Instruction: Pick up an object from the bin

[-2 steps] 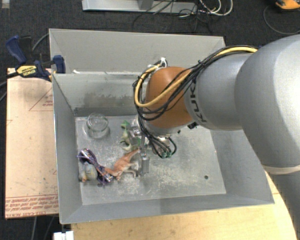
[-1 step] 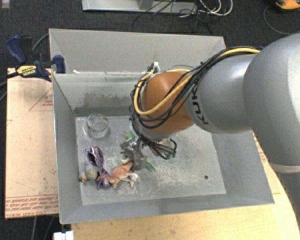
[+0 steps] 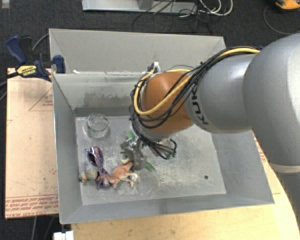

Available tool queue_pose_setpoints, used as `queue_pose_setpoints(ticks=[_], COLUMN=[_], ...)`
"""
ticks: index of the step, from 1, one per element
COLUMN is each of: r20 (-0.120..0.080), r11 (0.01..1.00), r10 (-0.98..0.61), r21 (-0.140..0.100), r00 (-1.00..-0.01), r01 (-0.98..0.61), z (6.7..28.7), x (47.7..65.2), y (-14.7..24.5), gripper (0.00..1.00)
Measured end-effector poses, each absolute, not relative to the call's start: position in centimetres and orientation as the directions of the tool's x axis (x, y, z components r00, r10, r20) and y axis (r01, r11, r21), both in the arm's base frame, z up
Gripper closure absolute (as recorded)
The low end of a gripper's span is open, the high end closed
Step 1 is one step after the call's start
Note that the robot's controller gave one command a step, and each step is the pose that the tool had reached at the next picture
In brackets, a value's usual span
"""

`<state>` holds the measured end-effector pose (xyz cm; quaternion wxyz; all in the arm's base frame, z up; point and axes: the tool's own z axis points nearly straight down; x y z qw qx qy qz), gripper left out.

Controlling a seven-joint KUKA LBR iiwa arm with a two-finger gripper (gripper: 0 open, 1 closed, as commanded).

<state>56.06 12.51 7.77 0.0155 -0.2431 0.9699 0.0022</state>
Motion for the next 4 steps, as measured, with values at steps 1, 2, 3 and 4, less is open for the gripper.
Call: queue_pose_setpoints(ticks=[1, 2, 3, 4], r20=[-0.037, -0.034, -0.04, -0.037], r11=[0.867, 0.858, 0.842, 0.827], r10=[-0.498, -0.513, -0.539, -0.562], r21=[-0.004, -0.005, -0.012, -0.005], r00=[-0.867, -0.857, -0.841, -0.826], r01=[-0.498, -0.514, -0.539, -0.563], z=[7.6, 7.6, 7.6, 7.5], x=[56.3, 56.8, 56.8, 57.6], y=[12.4, 12.7, 13.5, 13.3], gripper=[1.0, 1.0, 1.0, 1.0])
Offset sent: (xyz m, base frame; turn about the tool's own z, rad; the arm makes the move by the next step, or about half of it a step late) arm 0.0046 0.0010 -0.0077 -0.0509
